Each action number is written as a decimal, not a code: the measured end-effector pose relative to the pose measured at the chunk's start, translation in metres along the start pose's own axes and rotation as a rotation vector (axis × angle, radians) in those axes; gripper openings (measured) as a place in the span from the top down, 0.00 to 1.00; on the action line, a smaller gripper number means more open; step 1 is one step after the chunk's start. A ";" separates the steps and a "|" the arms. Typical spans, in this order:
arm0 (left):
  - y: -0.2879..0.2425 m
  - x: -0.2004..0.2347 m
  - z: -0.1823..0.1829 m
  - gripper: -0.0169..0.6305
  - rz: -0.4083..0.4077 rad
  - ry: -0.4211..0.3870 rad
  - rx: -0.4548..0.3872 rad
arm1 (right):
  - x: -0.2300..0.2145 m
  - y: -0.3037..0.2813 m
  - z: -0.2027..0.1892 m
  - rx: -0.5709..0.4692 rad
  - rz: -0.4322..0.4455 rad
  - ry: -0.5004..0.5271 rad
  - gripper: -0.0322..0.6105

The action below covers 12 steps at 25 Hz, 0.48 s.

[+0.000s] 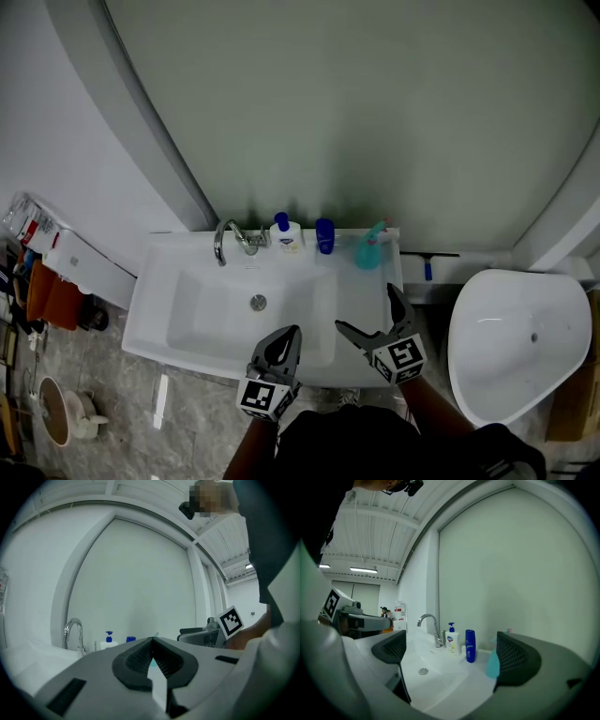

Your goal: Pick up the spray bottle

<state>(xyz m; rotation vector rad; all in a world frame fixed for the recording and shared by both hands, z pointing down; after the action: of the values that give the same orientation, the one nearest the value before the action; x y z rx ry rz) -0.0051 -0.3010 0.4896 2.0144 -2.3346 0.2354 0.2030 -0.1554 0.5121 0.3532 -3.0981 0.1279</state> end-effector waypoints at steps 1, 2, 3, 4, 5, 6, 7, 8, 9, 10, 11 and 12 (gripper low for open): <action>-0.005 0.000 -0.001 0.98 -0.002 -0.003 -0.004 | -0.007 -0.003 -0.001 0.004 -0.008 0.000 0.03; -0.009 0.000 -0.001 0.98 -0.001 -0.005 -0.010 | -0.014 -0.006 -0.002 0.010 -0.016 0.000 0.03; -0.013 0.001 -0.001 0.98 0.002 -0.009 -0.015 | -0.020 -0.009 -0.004 0.016 -0.022 -0.002 0.04; -0.016 0.001 0.001 0.98 0.003 -0.014 -0.017 | -0.026 -0.012 -0.006 0.024 -0.029 -0.004 0.04; -0.019 0.002 0.003 0.98 -0.001 -0.017 -0.017 | -0.031 -0.014 -0.008 0.033 -0.035 -0.005 0.04; -0.022 0.002 0.005 0.98 -0.010 -0.017 -0.015 | -0.035 -0.017 -0.010 0.042 -0.042 -0.004 0.04; -0.025 0.003 0.006 0.98 -0.022 -0.013 -0.011 | -0.040 -0.020 -0.013 0.050 -0.049 -0.001 0.04; -0.029 0.004 0.007 0.98 -0.031 -0.010 -0.004 | -0.044 -0.024 -0.015 0.057 -0.057 0.001 0.04; -0.034 0.006 0.008 0.98 -0.039 -0.011 0.005 | -0.048 -0.029 -0.018 0.063 -0.065 0.003 0.04; -0.038 0.009 0.009 0.98 -0.046 -0.013 0.013 | -0.052 -0.034 -0.020 0.069 -0.073 0.005 0.04; -0.042 0.012 0.009 0.98 -0.053 -0.014 0.018 | -0.056 -0.039 -0.022 0.075 -0.080 0.006 0.04; -0.045 0.015 0.009 0.98 -0.063 -0.015 0.019 | -0.059 -0.043 -0.025 0.083 -0.087 0.006 0.04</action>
<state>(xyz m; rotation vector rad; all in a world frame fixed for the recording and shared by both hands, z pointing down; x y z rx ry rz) 0.0375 -0.3233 0.4862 2.1012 -2.2822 0.2421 0.2707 -0.1822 0.5385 0.4887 -3.0720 0.2553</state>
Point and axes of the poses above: the fingertips, and each gripper's own axes: y backward along the fingers, x to its left, z out of its top, the point moved 10 cm from there along y, backward along the fingers, and after that the axes turned 4 degrees about y, right-handed, at the moved point
